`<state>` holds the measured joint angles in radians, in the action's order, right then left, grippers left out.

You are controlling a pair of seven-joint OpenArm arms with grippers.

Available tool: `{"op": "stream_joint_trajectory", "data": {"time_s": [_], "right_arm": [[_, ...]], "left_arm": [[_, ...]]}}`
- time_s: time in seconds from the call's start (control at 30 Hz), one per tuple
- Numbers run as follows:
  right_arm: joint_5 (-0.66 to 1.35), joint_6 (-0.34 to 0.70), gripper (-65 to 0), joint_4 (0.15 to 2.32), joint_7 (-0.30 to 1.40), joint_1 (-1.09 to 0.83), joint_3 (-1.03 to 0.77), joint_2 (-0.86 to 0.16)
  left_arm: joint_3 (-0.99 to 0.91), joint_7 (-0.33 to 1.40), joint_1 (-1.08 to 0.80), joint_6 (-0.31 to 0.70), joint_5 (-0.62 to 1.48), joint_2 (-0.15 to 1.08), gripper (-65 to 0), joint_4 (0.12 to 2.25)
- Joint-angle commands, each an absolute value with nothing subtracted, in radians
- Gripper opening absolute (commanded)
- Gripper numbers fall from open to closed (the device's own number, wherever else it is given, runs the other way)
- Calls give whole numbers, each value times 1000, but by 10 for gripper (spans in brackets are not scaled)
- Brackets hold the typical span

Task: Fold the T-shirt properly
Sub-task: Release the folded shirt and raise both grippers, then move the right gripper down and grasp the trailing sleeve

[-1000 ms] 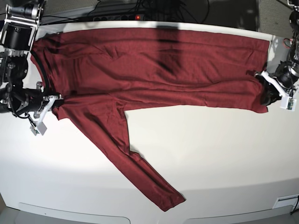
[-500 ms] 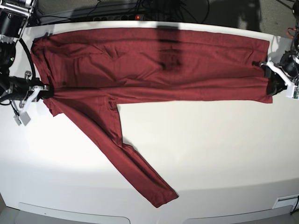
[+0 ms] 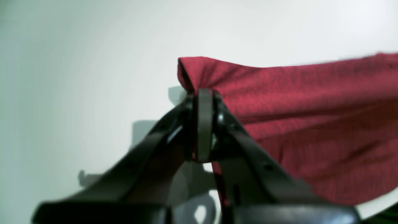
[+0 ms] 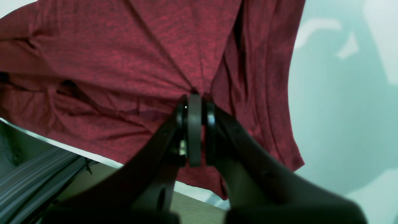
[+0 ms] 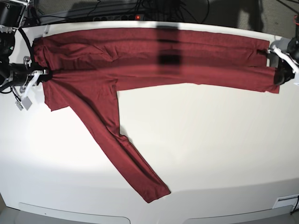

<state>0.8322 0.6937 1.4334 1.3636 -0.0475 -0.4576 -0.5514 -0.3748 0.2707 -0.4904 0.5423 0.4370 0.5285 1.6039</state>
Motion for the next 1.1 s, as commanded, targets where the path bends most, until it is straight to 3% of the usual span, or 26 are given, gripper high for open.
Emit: {"op": "stream_joint_trajectory", "data": {"time_s": [0.0, 0.3, 0.33, 0.43, 0.53, 0.8, 1.07], "right_arm": [[825, 698, -650, 1449, 1358, -36, -465, -575], [812, 698, -650, 1449, 1359, -36, -465, -577], [812, 698, -617, 1449, 1357, -36, -465, -577], [812, 698, -441, 1449, 1353, -36, -465, -578], [817, 698, -357, 1449, 1351, -28, -465, -585], [880, 698, -357, 1449, 1295, 71, -465, -606], [757, 698, -357, 1446, 1112, 225, -418, -475]], "left_arm": [[-385, 247, -485, 538, 445, 547, -650, 1618], [-385, 248, -485, 538, 400, 546, -647, 1618], [-385, 252, -485, 538, 392, 546, -581, 1618], [-385, 276, -485, 538, 393, 547, -421, 1618], [-385, 290, -485, 538, 392, 547, -383, 1618], [-385, 267, -477, 535, 394, 546, -383, 1618], [-385, 260, -476, 535, 474, 546, -383, 1618]]}}
